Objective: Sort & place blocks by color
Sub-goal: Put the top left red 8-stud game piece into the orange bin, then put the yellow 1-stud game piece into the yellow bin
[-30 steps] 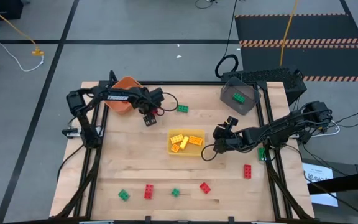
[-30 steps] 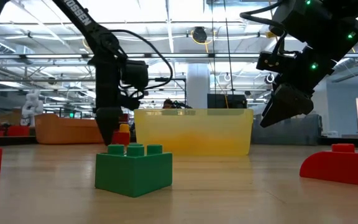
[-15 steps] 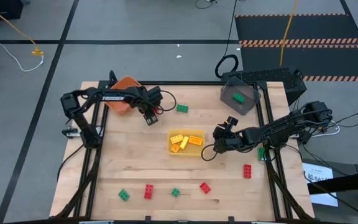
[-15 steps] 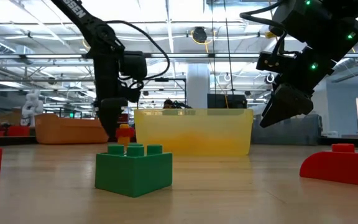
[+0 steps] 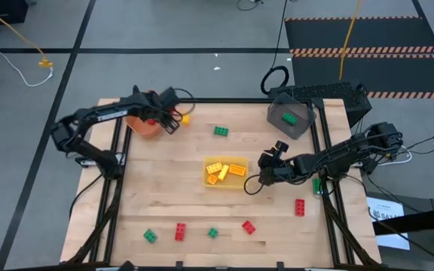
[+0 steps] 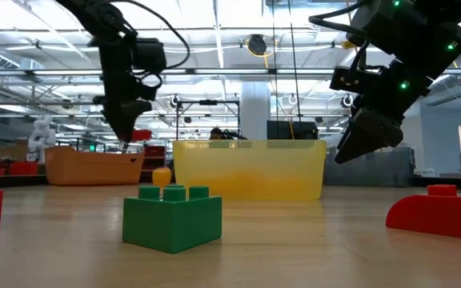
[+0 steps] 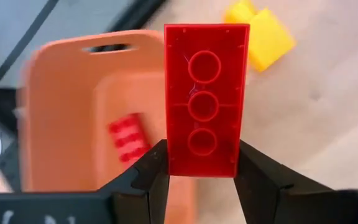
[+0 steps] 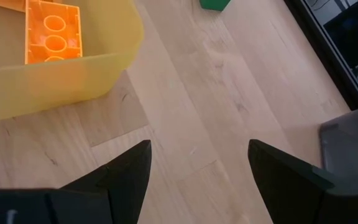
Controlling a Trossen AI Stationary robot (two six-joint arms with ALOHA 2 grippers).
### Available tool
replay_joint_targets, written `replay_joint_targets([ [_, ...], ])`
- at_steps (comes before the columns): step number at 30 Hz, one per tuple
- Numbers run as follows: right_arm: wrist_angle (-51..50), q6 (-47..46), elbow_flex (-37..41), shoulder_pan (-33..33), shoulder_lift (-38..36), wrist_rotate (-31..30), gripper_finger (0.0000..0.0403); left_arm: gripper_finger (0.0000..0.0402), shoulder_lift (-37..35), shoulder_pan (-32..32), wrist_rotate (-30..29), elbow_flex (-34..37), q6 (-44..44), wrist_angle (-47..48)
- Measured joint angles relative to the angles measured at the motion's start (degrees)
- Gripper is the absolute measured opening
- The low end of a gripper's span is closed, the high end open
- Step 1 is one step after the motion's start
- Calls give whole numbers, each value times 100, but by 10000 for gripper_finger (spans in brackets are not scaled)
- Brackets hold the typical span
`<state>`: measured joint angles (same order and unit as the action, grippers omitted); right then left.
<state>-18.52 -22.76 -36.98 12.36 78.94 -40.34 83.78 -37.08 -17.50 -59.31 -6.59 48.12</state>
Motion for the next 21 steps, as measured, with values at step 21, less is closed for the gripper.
replay_joint_targets([
  [21, 0, -36, -1, 0, 0, 9, 258, 302, -150, -1120, -4, -2, 45, 536],
])
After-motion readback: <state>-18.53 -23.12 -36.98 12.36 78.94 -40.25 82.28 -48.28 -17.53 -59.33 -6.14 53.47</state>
